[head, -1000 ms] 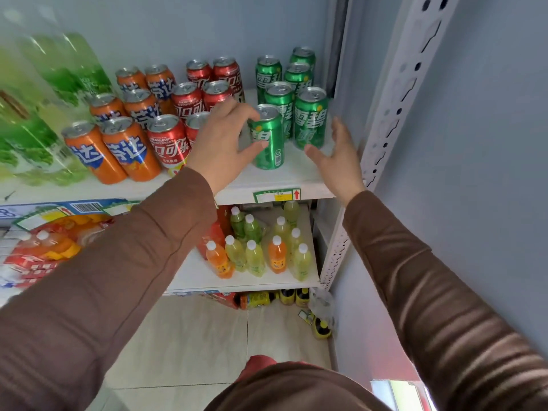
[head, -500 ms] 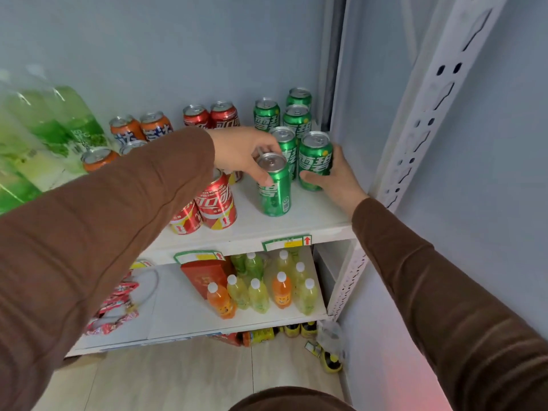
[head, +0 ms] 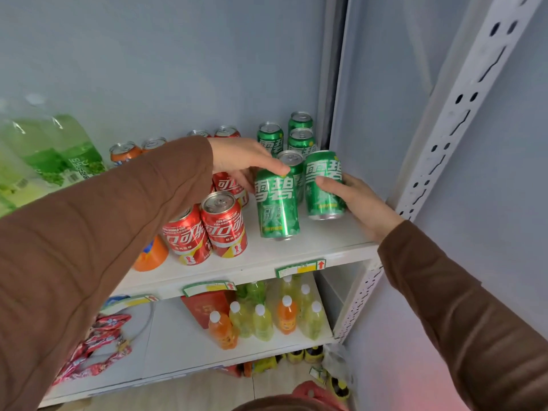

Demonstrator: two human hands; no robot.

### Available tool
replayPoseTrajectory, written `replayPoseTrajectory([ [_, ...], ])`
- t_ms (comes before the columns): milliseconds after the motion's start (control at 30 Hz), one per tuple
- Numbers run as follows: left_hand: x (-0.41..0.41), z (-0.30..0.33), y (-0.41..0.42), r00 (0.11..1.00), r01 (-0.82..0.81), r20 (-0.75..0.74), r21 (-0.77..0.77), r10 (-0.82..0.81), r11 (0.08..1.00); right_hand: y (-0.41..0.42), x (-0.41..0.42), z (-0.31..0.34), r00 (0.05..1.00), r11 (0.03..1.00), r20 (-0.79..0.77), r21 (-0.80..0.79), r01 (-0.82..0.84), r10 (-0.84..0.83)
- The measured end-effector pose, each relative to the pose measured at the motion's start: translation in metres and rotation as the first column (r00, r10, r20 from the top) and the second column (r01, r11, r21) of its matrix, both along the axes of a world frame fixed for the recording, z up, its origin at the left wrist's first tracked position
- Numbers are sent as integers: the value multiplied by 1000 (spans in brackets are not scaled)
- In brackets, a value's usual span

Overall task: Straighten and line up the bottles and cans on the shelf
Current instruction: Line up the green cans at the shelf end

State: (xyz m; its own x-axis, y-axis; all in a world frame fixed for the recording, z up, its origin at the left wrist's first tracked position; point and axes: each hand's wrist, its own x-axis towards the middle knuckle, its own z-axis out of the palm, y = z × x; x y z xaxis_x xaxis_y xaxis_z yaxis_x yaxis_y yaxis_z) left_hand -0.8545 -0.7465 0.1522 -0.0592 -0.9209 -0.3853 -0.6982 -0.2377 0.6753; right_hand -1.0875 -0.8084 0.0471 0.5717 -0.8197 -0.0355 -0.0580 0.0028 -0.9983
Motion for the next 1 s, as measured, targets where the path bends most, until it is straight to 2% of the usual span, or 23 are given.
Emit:
replayPoseTrajectory([
  [167, 2, 6, 6, 996, 40, 83, -73, -34, 997, 10, -4, 6, 999, 999, -18, -37, -38, 37],
  [300, -2, 6, 20, 943, 133, 325, -175, -70, 976, 16, -10, -2, 998, 995, -39, -78, -56, 53],
  [467, -15, -1, 36, 859, 193, 505, -168, -84, 967, 23, -11, -18, 993, 992, -106, -110, -61, 50],
  [700, -23, -12, 36, 845, 210, 529, -192, -79, 959, 26, -6, -28, 993, 991, -68, -93, -97, 91],
  [867, -19, 0, 32, 851, 234, 490, -33, -188, 972, 25, -13, -26, 987, 984, -36, -83, -160, 157],
  [933, -12, 15, 29, 862, 220, 463, 27, -207, 975, 24, -15, -17, 996, 996, 56, -66, -63, 67],
  [1000, -2, 29, 19, 888, 176, 440, -50, -137, 983, 15, -12, -9, 984, 994, 153, -56, 96, -87],
])
